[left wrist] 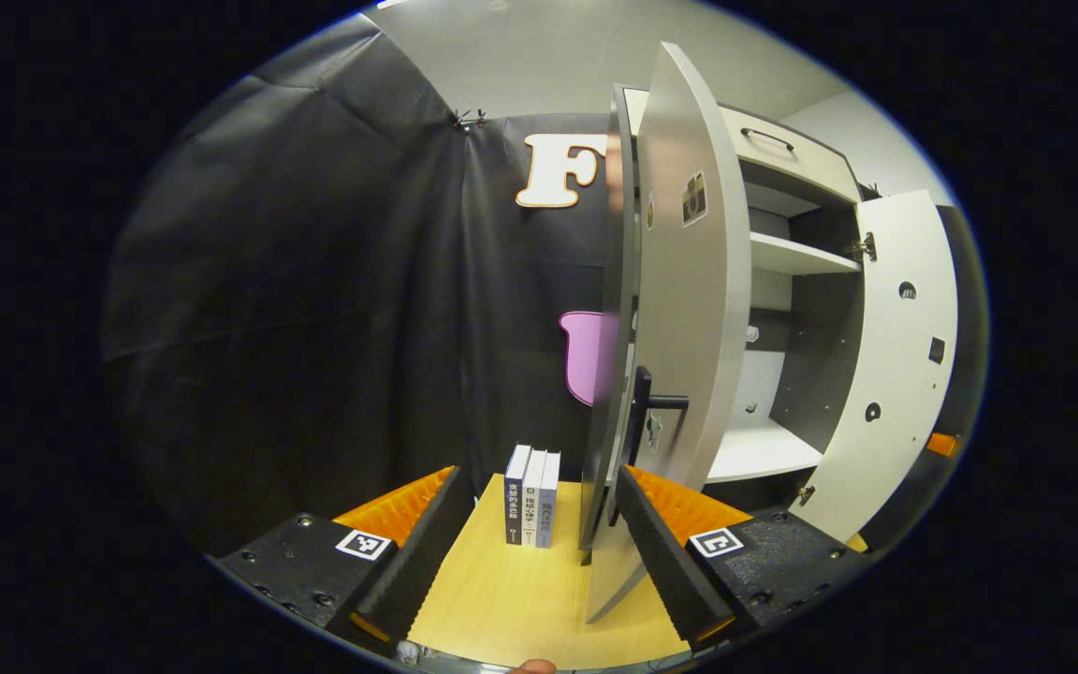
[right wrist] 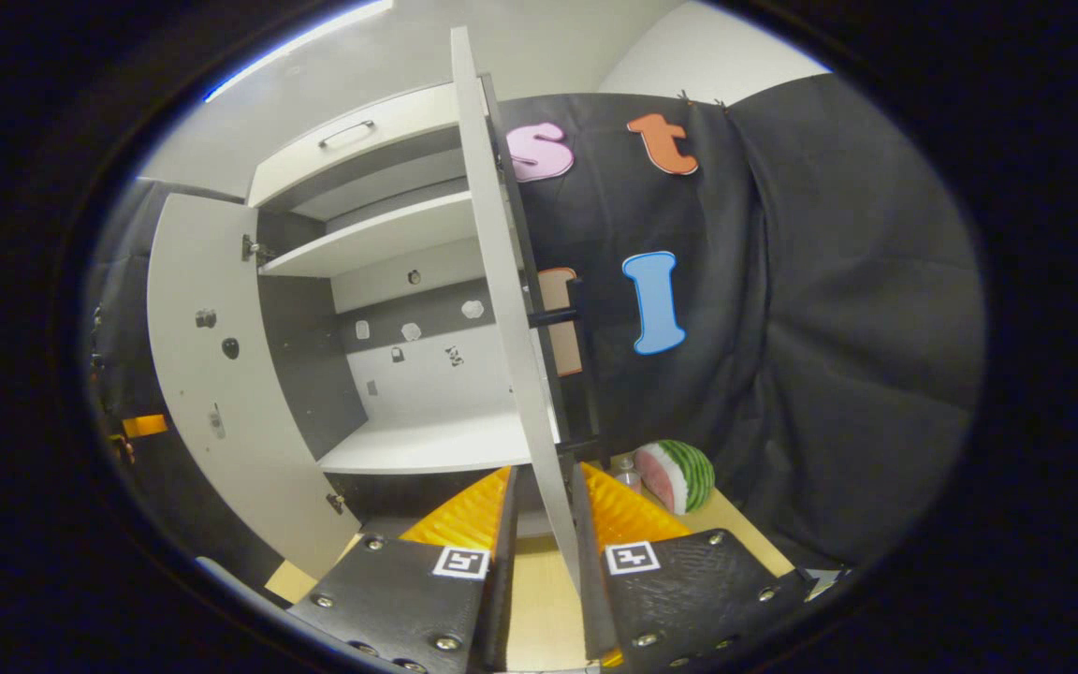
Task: Open the right door of the double-door shoe cabinet with the right hand, and open the left door with the left hand.
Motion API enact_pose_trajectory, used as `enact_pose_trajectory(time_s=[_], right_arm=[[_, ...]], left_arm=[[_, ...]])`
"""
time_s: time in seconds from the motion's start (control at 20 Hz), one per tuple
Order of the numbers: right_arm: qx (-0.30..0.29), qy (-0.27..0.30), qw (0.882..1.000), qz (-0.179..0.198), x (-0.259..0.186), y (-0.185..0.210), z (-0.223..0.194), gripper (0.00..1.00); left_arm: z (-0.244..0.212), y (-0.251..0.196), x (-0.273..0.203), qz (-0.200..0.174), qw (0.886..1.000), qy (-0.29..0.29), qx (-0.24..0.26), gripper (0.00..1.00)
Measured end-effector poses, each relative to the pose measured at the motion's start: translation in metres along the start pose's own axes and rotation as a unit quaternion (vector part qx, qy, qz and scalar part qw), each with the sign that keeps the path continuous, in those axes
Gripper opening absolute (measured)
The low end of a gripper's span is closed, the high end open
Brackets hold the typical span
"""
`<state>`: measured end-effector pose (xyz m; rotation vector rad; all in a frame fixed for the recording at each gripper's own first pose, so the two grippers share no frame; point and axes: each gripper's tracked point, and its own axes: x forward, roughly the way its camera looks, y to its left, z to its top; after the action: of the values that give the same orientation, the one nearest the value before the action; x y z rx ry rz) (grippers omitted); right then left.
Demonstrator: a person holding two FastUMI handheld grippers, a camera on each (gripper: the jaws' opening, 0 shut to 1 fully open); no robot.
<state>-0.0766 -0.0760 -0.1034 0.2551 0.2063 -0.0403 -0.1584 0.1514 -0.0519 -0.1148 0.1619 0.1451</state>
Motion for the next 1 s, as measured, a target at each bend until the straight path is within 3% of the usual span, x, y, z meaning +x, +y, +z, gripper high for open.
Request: enact_pose_trajectory(time_s=[0.1,0.15,0.35,0.6,0.7,0.75,1.0], right_arm=[[-0.008,-0.012,1.0,0.002,-0.011,0.013,0.012,0.31],[-0.015,-0.019,1.0,0.002,-0.017,0.02,0.02,0.31],[-0.05,-0.047,0.997,0.018,-0.03,0.062,0.056,0.31],[-0.077,-0.06,0.993,0.073,-0.032,0.127,0.08,0.3],[-0.07,-0.062,0.991,0.097,-0.029,0.153,0.082,0.3],[-0.066,-0.065,0.99,0.107,-0.025,0.165,0.085,0.3],[-0.078,-0.102,0.984,0.121,-0.007,0.208,0.109,0.3]], left_arm=[[0.007,-0.017,-0.009,-0.017,1.0,-0.001,0.003,0.98],[0.013,-0.026,-0.011,-0.026,1.0,-0.004,0.009,0.91],[0.029,-0.084,-0.018,-0.085,0.996,-0.017,0.015,0.91],[0.047,-0.157,-0.021,-0.169,0.985,-0.039,0.027,0.91],[0.057,-0.181,-0.018,-0.192,0.98,-0.051,0.031,0.99],[0.062,-0.191,-0.016,-0.199,0.978,-0.057,0.033,0.95],[0.081,-0.223,-0.001,-0.207,0.974,-0.077,0.054,0.95]])
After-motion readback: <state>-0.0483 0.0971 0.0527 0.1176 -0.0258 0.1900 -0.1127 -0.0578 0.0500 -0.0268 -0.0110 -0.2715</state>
